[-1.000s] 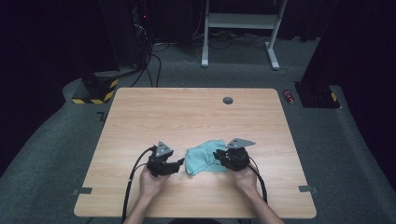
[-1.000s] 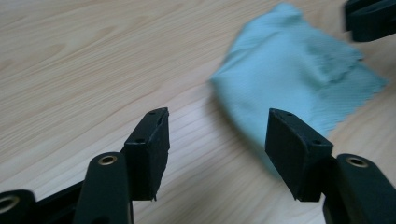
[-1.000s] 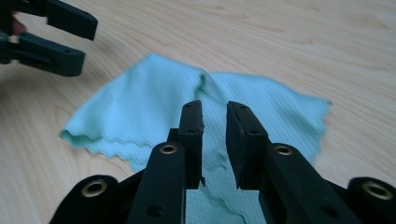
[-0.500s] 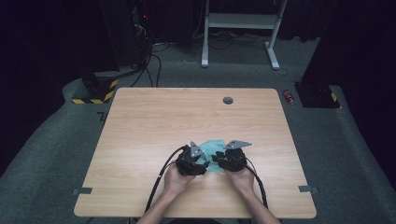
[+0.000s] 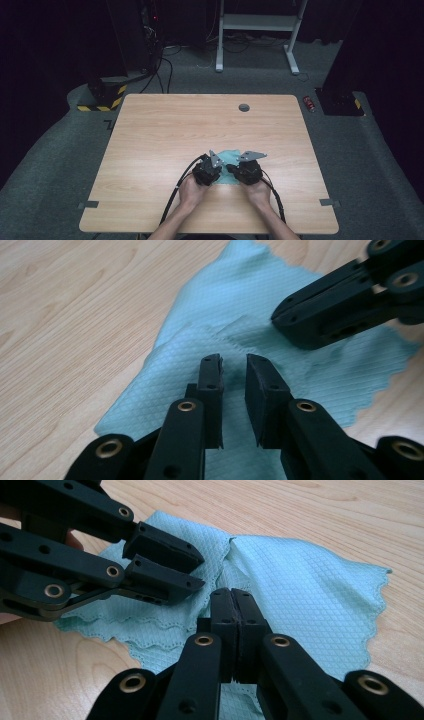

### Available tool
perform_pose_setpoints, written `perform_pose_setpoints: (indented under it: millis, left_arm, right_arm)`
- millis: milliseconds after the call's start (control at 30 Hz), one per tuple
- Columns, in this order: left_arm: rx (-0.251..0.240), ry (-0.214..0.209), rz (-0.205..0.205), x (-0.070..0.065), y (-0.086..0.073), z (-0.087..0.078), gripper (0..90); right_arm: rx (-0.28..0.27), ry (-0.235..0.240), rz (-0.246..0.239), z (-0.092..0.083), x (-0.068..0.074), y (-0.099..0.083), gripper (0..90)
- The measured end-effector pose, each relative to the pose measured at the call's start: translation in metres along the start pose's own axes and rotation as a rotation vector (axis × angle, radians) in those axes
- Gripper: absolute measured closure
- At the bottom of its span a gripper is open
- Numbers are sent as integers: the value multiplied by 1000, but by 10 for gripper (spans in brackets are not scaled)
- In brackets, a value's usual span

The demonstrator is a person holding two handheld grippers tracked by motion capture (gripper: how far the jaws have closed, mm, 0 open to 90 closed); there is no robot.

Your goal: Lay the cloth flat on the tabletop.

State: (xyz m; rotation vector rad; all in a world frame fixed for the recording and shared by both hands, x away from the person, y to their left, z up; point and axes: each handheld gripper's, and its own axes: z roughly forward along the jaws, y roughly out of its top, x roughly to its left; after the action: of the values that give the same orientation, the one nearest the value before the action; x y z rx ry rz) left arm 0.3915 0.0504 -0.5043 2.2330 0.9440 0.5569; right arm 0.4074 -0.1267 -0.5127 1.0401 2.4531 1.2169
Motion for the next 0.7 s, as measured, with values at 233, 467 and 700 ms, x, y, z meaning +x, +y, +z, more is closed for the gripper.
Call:
perform_pose_setpoints:
  millis: [233, 467, 700]
  left_arm:
    - [21, 0, 49, -11, 6, 3, 459]
    - [34, 44, 43, -11, 6, 8, 672]
    - [17, 48, 27, 3, 2, -6, 888]
  right_arm:
    - [-7, 3, 4, 0, 0, 1, 894]
    - [-7, 4, 6, 0, 0, 0, 896]
    - [-15, -5, 3, -4, -1, -2, 897]
